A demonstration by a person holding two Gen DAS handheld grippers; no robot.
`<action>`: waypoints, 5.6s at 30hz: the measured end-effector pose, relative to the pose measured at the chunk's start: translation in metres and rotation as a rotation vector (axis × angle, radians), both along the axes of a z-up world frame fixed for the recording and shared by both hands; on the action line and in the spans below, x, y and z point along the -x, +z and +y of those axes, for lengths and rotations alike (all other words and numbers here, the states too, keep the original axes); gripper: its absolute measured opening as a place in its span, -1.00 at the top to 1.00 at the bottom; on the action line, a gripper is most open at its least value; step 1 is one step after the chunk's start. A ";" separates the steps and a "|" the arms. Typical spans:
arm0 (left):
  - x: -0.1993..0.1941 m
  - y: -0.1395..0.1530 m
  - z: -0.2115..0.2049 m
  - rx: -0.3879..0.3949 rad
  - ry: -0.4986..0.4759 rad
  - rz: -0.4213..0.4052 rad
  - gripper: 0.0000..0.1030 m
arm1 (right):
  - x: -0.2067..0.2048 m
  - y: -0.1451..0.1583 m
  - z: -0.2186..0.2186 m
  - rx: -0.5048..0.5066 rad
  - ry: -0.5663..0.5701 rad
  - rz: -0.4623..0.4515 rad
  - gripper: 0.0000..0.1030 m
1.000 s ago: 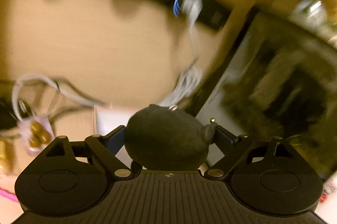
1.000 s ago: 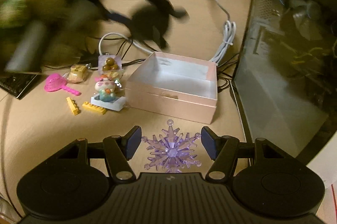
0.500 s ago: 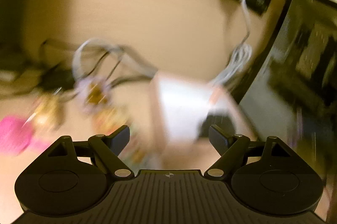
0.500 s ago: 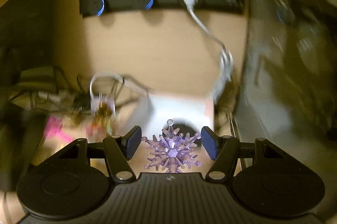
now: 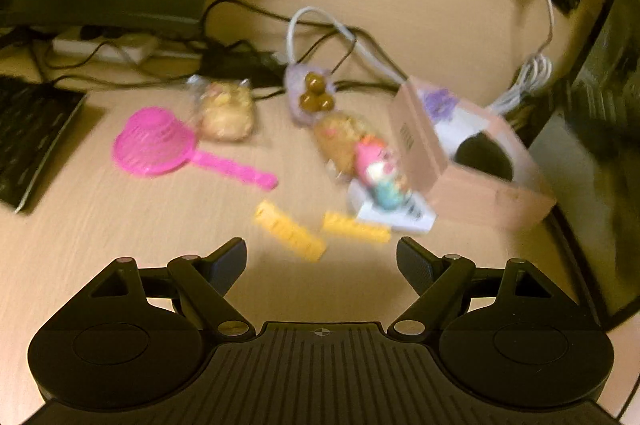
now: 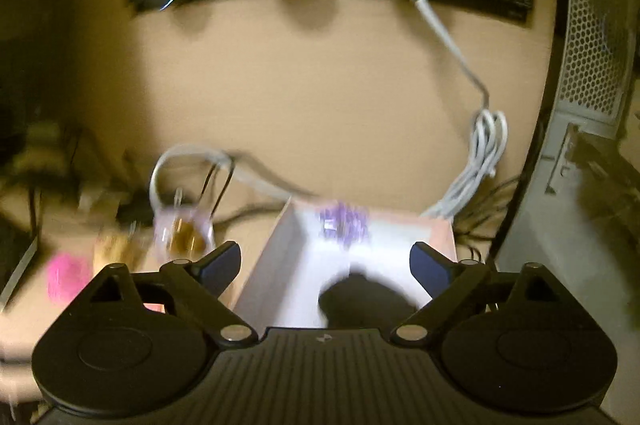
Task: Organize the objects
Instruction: 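Drop the plush toy into the pink box with the left tool while the right tool drops the snowflake in, then grasp the cat figurine with the left tool while the right tool approaches the white charger, then grasp the white battery charger with the right tool while the left tool holds the figurine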
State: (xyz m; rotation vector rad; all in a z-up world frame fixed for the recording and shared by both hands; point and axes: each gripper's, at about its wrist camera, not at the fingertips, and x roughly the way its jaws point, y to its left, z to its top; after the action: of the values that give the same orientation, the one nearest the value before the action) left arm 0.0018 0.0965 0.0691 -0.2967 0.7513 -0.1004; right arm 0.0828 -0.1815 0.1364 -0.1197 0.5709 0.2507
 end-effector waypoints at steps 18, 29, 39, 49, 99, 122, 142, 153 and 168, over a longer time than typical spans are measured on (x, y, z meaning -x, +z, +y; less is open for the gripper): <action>-0.112 -0.018 -0.071 -0.152 -0.045 0.013 0.11 | 0.120 -0.035 -0.052 0.131 -0.071 0.126 -0.84; -0.051 0.024 -0.032 -0.033 -0.054 -0.073 0.17 | 0.106 -0.046 -0.016 0.097 0.028 0.130 -0.91; 0.025 0.009 0.024 0.067 0.044 0.017 0.17 | 0.047 -0.067 0.061 -0.013 0.060 0.218 -1.00; 0.071 -0.004 0.059 0.109 0.133 0.054 0.17 | -0.003 -0.105 0.116 0.019 0.047 0.322 -1.00; 0.016 -0.011 -0.057 0.033 -0.090 0.147 0.17 | 0.124 -0.088 -0.051 0.041 0.146 0.237 -0.94; 0.035 -0.018 -0.036 0.090 -0.016 0.162 0.17 | 0.097 -0.101 -0.044 -0.034 0.058 0.382 -0.69; 0.036 -0.023 -0.037 0.096 -0.015 0.123 0.16 | 0.048 -0.125 0.004 0.007 0.009 0.370 -0.75; 0.035 -0.026 -0.041 0.099 -0.017 0.144 0.16 | 0.073 -0.122 0.011 0.047 0.175 0.280 0.08; 0.037 -0.026 -0.058 0.071 -0.052 0.166 0.16 | 0.126 -0.110 -0.046 0.106 0.163 0.233 -0.39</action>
State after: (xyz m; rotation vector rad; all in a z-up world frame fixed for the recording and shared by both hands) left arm -0.0347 0.0385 0.0434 -0.3567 0.9221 -0.1532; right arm -0.0434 -0.2276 0.0266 -0.2422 0.8081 0.3964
